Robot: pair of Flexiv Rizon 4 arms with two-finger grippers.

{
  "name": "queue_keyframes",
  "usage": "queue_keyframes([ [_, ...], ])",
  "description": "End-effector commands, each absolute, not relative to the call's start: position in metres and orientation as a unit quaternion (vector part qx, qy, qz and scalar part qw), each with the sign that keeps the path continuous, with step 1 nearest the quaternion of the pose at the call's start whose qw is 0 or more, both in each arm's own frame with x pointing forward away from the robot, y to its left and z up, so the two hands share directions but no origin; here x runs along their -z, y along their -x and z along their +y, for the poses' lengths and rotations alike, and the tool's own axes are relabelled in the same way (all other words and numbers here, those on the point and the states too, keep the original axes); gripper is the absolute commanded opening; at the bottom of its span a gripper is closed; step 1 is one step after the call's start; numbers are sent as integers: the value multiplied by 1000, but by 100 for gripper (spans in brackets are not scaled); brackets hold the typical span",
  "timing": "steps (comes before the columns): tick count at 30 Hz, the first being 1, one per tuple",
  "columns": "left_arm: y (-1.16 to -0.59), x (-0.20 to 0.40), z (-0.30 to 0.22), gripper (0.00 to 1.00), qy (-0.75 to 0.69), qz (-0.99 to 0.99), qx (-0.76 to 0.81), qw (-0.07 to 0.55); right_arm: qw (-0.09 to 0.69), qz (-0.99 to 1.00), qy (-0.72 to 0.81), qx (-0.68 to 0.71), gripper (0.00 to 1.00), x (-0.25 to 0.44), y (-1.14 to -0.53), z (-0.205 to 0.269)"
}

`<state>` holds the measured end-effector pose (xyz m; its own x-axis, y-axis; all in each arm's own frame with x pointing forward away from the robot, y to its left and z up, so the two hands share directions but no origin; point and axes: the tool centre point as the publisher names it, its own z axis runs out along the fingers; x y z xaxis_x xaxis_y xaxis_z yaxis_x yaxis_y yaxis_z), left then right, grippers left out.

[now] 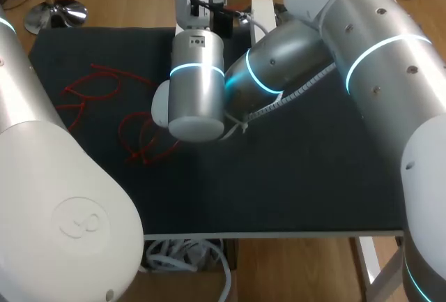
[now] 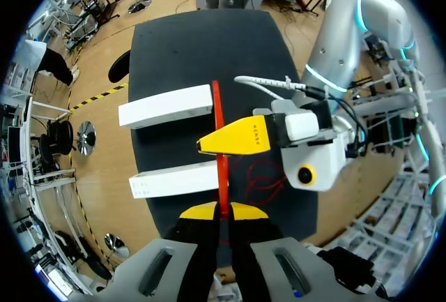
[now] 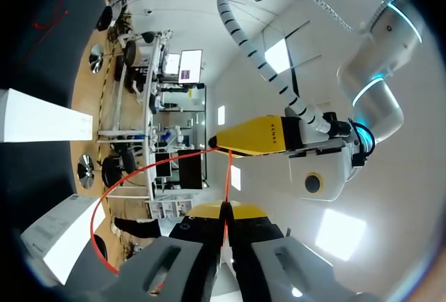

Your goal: Grab the tape and strap the tape.

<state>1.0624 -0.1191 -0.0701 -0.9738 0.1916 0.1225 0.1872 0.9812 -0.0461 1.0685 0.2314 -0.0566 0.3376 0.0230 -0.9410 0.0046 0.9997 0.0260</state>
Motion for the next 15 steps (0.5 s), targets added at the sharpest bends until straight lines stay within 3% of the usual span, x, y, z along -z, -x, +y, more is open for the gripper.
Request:
queue_keyframes([
  [1, -1062, 69, -119, 0, 95, -993, -16, 64, 816, 578, -8, -6, 0, 53, -1069, 233],
  [15, -1062, 69, -119, 0, 95, -993, -16, 64, 813, 582, -1, -1, 0, 55, -1068, 238],
])
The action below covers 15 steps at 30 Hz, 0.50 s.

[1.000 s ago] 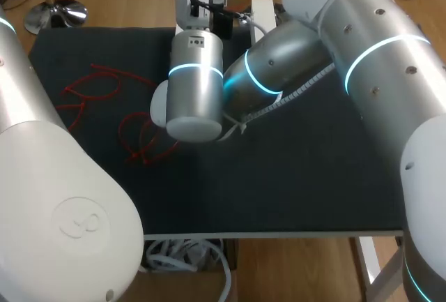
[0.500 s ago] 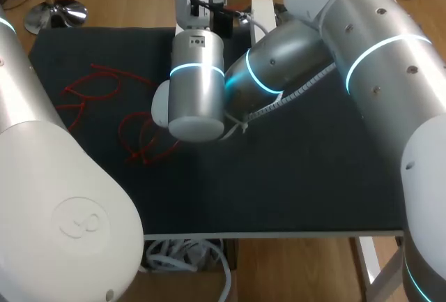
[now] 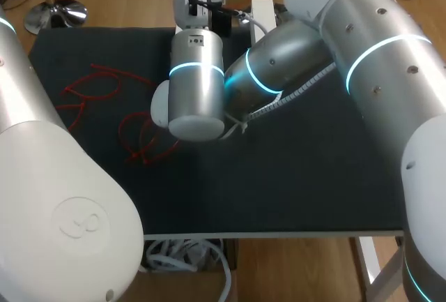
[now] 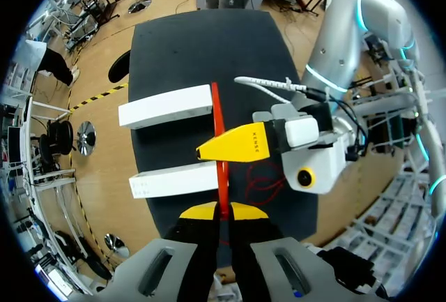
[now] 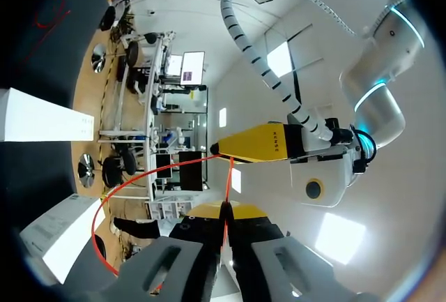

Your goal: Grab the tape and strap the tape.

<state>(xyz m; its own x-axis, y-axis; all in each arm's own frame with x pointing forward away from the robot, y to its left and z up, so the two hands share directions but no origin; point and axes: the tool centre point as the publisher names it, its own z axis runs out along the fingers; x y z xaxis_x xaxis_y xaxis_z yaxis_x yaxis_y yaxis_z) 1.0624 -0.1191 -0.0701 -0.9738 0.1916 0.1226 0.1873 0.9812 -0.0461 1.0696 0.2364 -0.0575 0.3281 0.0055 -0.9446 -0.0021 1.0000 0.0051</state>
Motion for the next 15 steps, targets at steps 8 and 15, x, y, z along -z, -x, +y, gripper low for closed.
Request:
queue_keyframes([
  [8, -1062, 69, -119, 0, 95, -993, -16, 64, 812, 584, 2, 2, 0, 54, -1068, 242],
  [15, -1062, 69, -119, 0, 95, -993, -16, 64, 810, 586, 2, 3, 0, 54, -1067, 245],
])
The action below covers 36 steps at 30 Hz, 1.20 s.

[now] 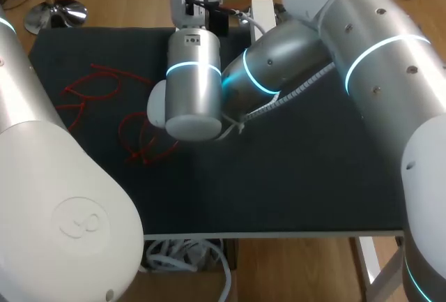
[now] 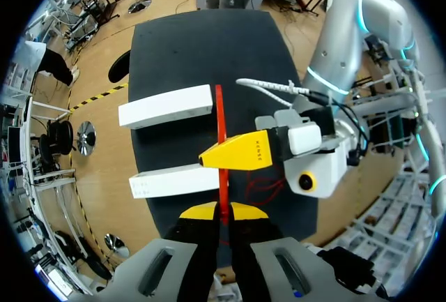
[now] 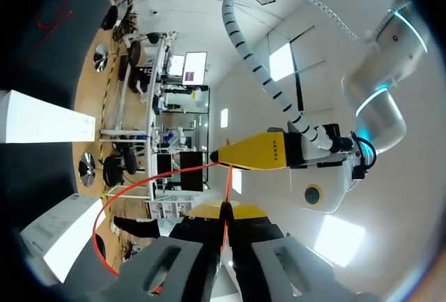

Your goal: Grab the tape and strap the tape.

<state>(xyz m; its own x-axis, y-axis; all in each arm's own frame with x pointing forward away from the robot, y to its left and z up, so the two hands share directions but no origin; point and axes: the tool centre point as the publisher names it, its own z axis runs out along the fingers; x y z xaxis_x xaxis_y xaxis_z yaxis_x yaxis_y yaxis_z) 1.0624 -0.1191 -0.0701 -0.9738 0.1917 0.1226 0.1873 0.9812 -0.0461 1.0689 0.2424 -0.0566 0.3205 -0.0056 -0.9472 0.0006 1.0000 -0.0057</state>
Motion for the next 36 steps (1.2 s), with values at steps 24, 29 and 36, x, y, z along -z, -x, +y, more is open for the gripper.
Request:
queue_keyframes([
  [24, -1062, 69, -119, 0, 95, -993, -16, 64, 809, 588, 9, 6, 0, 53, -1070, 255],
  [29, -1062, 69, -119, 0, 95, -993, -16, 64, 809, 587, 12, 6, 0, 52, -1071, 257],
  [36, -1062, 69, -119, 0, 95, -993, -16, 64, 809, 588, 15, 7, 0, 51, -1072, 258],
])
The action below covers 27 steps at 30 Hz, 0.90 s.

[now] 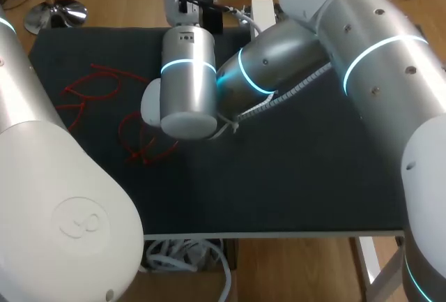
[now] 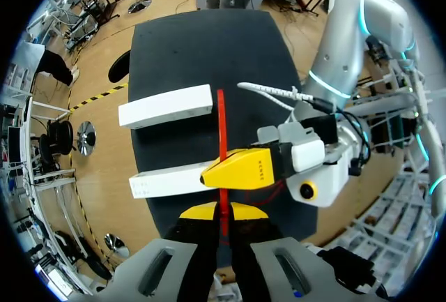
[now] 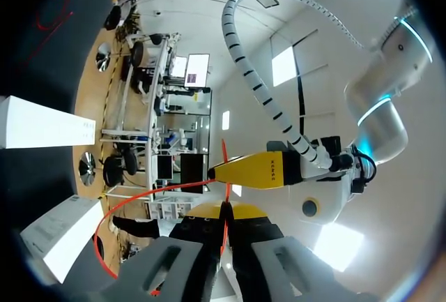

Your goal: Grab the tape and strap the tape.

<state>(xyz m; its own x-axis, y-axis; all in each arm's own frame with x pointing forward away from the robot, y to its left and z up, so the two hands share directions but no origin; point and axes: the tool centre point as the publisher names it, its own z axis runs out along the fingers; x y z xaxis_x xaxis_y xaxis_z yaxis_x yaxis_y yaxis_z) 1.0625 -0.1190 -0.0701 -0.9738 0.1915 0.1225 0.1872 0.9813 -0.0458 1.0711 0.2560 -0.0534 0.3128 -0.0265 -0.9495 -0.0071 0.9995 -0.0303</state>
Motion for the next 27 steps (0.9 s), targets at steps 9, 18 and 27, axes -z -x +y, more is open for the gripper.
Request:
queue_keyframes([
  [9, -1062, 69, -119, 0, 95, -993, -16, 64, 807, 591, 23, 5, 0, 52, -1074, 263],
  [18, -1062, 69, -119, 0, 95, -993, -16, 64, 804, 594, 25, 4, 0, 53, -1074, 267],
  [27, -1062, 69, -119, 0, 95, -993, -16, 64, 800, 599, 21, 3, 0, 54, -1075, 268],
])
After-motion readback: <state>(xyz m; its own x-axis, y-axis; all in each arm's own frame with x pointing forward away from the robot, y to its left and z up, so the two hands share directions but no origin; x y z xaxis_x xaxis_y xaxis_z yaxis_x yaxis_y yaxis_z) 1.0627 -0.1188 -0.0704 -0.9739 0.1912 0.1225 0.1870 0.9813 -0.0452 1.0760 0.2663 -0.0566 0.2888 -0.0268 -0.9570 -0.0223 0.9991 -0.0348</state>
